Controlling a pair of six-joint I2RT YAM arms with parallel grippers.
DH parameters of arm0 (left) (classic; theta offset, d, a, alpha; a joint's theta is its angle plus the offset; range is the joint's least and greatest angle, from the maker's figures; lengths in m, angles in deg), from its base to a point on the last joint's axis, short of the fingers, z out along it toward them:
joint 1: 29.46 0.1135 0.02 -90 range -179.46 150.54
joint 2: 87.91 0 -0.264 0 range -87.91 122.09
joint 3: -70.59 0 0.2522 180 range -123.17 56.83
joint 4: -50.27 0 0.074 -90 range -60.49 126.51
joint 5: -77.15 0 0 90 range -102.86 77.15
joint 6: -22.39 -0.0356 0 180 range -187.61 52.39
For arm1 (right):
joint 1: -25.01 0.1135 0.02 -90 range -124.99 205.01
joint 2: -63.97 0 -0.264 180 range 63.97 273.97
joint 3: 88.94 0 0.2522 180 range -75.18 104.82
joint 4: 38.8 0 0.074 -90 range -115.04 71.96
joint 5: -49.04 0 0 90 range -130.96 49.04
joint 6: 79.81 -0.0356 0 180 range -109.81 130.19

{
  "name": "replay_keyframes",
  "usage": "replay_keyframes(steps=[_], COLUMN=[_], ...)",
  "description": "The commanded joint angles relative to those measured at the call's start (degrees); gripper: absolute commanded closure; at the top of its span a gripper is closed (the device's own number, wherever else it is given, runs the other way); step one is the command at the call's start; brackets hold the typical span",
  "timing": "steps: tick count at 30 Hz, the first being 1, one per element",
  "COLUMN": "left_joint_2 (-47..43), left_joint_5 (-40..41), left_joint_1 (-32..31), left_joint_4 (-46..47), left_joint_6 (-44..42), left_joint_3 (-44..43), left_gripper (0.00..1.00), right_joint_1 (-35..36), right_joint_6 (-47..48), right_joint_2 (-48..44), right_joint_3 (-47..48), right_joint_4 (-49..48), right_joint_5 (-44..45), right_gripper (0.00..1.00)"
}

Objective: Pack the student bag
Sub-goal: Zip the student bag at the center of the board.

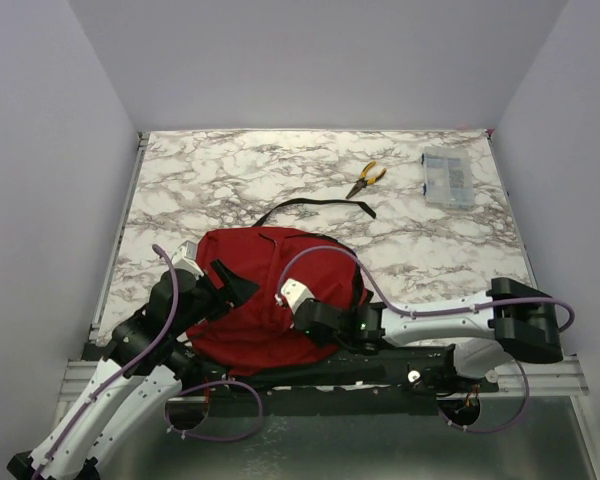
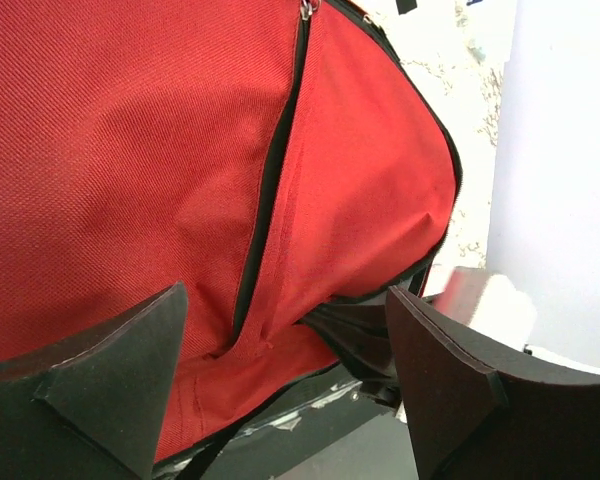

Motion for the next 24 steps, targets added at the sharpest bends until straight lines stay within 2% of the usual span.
replay_keyframes(steps=[1, 6, 9, 14, 17, 18, 20, 24], left_joint_2=[2.29, 3.79, 4.62, 7.95, 8.30, 8.06, 8.31, 13.72], left_joint_5=[-4.04, -9.01, -11.45, -21.92, -27.33, -26.92, -21.09, -9.03], left_joint_1=[0.03, 0.01, 0.01, -0.08, -1.79, -3.34, -9.42, -20.89], left_joint_4=[1.83, 1.96, 3.17, 16.45, 26.23, 28.81, 30.19, 29.00], left_joint_6=[4.24, 12.93, 17.20, 5.44, 1.93, 0.81, -2.81, -9.40], left_joint_3=[1.23, 2.07, 4.50, 9.62, 13.21, 14.03, 13.72, 9.51], left_gripper=[0.20, 0.21, 0.29, 0.42, 0.38, 0.35, 0.31, 0.30], right_joint_1=[-0.04, -0.05, -0.07, -0.08, -0.04, -0.06, -0.08, -0.08], right_joint_6=[-6.74, -14.42, -18.74, -29.06, -33.71, -34.53, -35.22, -36.91], right_joint_2=[-6.20, -10.19, -12.73, -15.83, -17.89, -18.72, -20.53, -22.41], right_joint_3=[2.16, 4.43, 3.57, 1.81, 0.35, -0.22, -1.49, -2.66], right_joint_4=[3.52, 6.53, 6.42, 9.16, 11.50, 11.58, 10.55, 9.63], right_joint_5=[5.20, 3.62, 4.30, 13.14, 16.57, 16.83, 16.64, 17.45], right_gripper=[1.00, 1.00, 1.00, 1.00, 1.00, 1.00, 1.00, 1.00])
